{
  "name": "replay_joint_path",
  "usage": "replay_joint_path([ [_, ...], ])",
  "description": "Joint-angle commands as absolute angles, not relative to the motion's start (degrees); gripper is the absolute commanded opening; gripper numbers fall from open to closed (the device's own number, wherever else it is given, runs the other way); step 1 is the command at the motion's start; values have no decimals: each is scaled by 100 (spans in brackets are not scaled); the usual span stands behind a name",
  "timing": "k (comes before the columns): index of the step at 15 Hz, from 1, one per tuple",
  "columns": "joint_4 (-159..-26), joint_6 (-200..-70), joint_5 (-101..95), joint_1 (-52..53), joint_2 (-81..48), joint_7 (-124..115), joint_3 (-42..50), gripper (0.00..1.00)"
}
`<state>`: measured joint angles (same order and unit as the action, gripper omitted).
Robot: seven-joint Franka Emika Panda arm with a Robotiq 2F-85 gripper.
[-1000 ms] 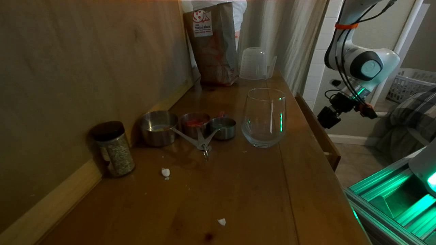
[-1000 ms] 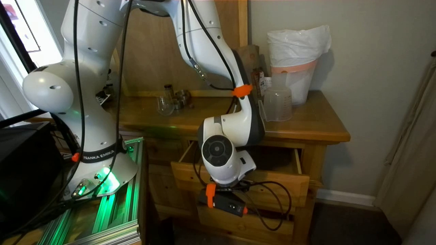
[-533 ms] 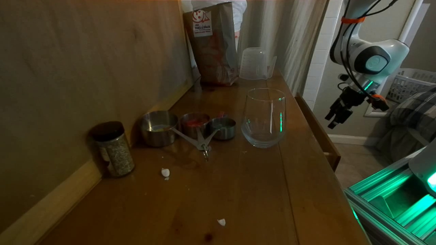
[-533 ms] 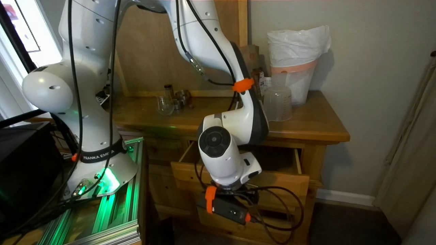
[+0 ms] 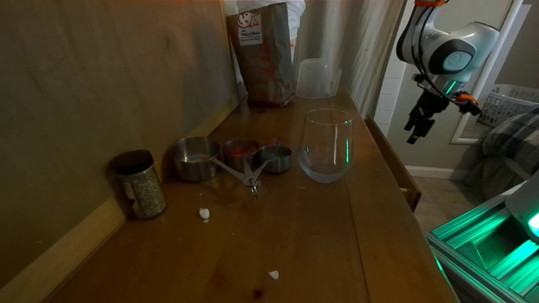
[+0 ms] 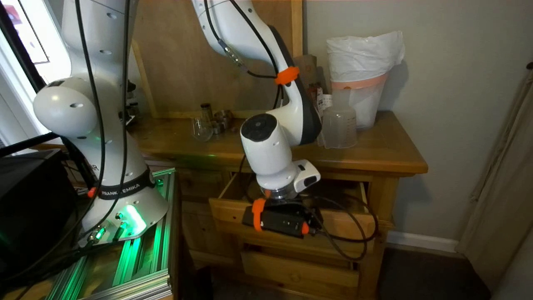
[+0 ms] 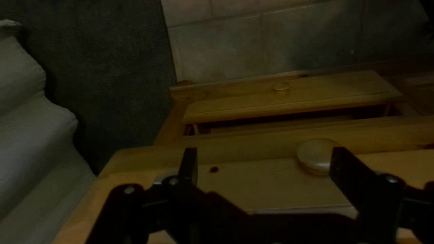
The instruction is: Open the topmost drawer on the right then hang the towel on the drawer.
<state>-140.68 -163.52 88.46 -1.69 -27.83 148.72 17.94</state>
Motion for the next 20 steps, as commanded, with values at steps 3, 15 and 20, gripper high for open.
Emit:
replay_joint_path([
  [3,-14844,-17570,8682,635,-1776,14050,1771,100],
  [15,-15205,-18366,8845,1248,-1250,13062,1710,100],
  [20,-15415,-18281,8653,1439,-1041,13148,1499,100],
])
